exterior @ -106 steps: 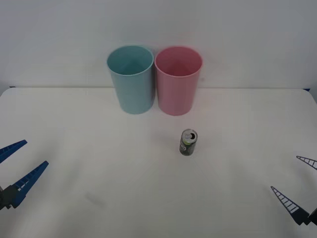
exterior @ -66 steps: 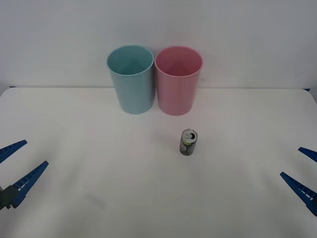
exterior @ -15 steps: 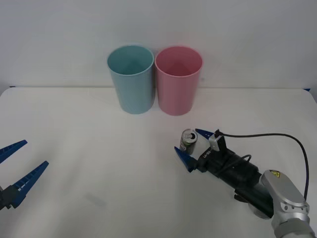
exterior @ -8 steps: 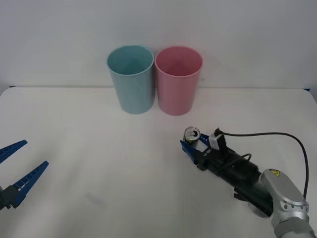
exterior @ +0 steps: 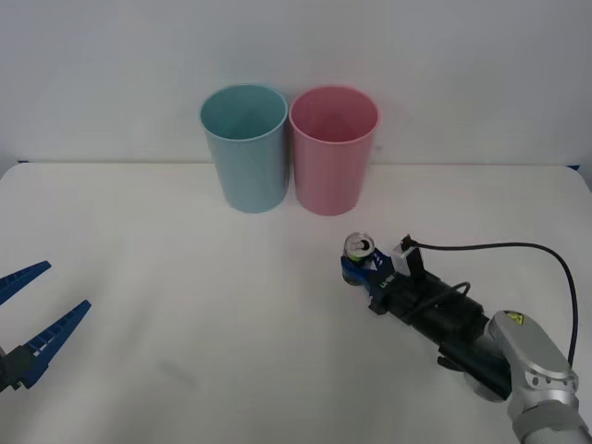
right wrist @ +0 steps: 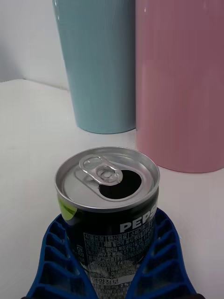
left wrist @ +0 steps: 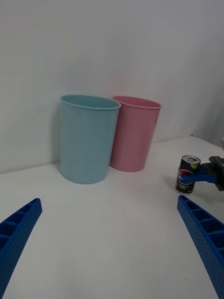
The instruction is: Grasp the object on the table and drop it into the matching bin: aluminum can to the light blue bin, PET bottle to the pink bin.
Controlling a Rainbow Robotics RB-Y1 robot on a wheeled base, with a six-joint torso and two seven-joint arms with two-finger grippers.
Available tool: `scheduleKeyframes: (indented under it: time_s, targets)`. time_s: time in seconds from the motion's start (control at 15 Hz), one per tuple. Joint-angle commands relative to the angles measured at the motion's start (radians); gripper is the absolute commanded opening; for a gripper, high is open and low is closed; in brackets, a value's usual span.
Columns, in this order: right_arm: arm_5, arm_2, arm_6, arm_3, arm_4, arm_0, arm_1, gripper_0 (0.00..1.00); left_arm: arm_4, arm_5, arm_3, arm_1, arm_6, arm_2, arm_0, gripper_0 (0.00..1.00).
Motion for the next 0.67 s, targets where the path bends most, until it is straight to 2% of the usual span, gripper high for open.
scheduleKeyframes:
  time_s: [0.07,0.2,0.4,0.67]
  targets:
    - [-0.037,0.0,-0.012,-0.02,-0.038,-0.005,-0.032,0.0,0.0,0.0,0.0,0.0,0.0,0.0,0.0,1.0]
    - [-0.058,0.0,-0.041,-0.051,-0.061,-0.007,-0.063,0.0,0.0,0.0,0.0,0.0,0.0,0.0,0.0,1.0]
    - [-0.113,0.0,-0.152,-0.102,-0.093,-0.005,-0.135,0.0,0.0,0.0,0.0,0.0,0.0,0.0,0.0,1.0]
    - [-0.185,-0.014,-0.216,-0.189,-0.186,-0.005,-0.245,0.0,0.0,0.0,0.0,0.0,0.0,0.0,0.0,1.0]
